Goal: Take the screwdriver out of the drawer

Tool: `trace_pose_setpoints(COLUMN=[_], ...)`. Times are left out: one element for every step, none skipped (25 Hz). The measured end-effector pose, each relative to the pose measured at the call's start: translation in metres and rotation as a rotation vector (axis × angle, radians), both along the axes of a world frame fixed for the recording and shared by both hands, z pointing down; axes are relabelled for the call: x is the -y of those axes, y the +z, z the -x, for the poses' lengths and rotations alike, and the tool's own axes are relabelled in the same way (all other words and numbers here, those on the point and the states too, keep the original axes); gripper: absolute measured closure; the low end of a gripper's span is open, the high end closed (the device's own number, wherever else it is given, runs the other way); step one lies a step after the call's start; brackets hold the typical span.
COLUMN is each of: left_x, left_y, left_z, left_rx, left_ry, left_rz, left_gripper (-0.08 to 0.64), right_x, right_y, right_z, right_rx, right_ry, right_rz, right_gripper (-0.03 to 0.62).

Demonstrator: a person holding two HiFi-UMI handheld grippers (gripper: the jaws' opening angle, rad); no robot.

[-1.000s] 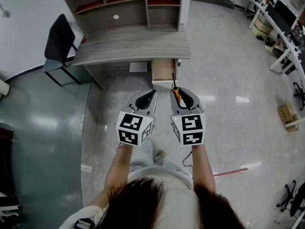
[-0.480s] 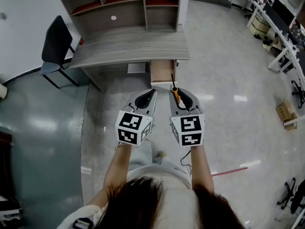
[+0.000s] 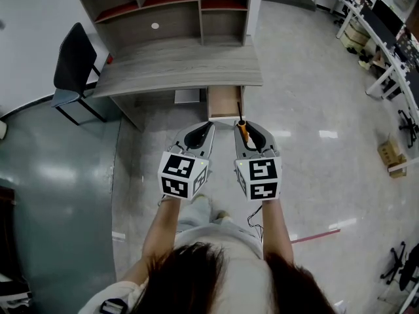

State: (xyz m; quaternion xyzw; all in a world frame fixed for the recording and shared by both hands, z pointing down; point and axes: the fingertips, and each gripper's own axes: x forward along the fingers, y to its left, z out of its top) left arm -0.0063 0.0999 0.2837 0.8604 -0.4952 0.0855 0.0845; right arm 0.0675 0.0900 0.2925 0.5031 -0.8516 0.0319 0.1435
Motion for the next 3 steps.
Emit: trace_pose_setpoints(left_x=[0.0028,0.0056,0.0085], left_y=[0.0012,0.0024,0.0035], left_z=[0.0026,0.0051,0.0075], left_rx=[-0.001,-0.002,-0.003], left_ry=[0.001,0.003,0.004], left_rz=[0.002,0.003,0.005], left_gripper=[0.543,0.543,0.543], right_x=[0.0025,0.0051,0.0077], right_y=[0.0015,0.0028,0.0040], right_z=[0.0028,0.0055,0.0082], right_rx=[-0.002,-0.003,-0.004], right_ry=[0.000,0.001,0.002], right_rz=[0.002,0.004,0.005], right_gripper=[0.509,0.509,0.509])
